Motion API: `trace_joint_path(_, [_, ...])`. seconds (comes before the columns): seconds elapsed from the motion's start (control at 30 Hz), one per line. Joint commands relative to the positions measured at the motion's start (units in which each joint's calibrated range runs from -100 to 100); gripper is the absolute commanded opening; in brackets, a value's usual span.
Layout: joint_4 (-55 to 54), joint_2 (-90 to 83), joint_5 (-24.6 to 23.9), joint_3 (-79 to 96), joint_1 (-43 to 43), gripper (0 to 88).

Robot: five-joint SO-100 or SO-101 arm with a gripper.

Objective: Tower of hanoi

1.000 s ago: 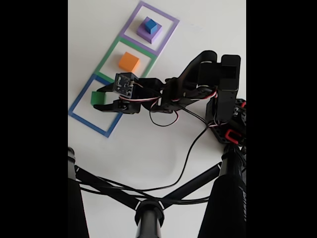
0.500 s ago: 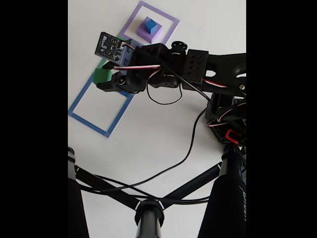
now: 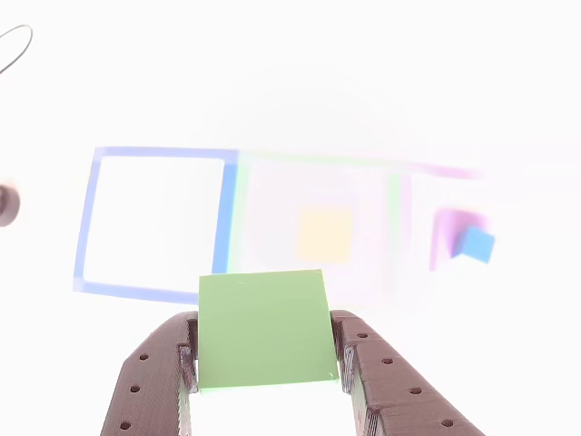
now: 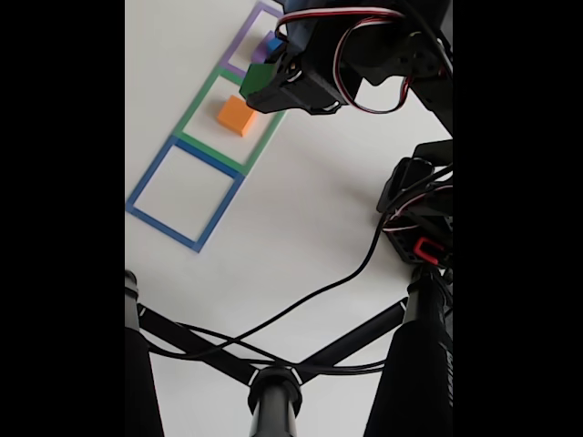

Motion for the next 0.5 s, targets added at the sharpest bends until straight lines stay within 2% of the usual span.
trace_joint_path(0.0, [2.53, -2.0, 0.59, -4.48, 2.9, 6.7])
trace_joint_path(0.2, [0.67, -4.1, 0.59, 0.97, 5.77, 7.1])
trace_joint_path(0.47, [-21.35, -11.77, 0.59, 29.33, 9.99, 7.0])
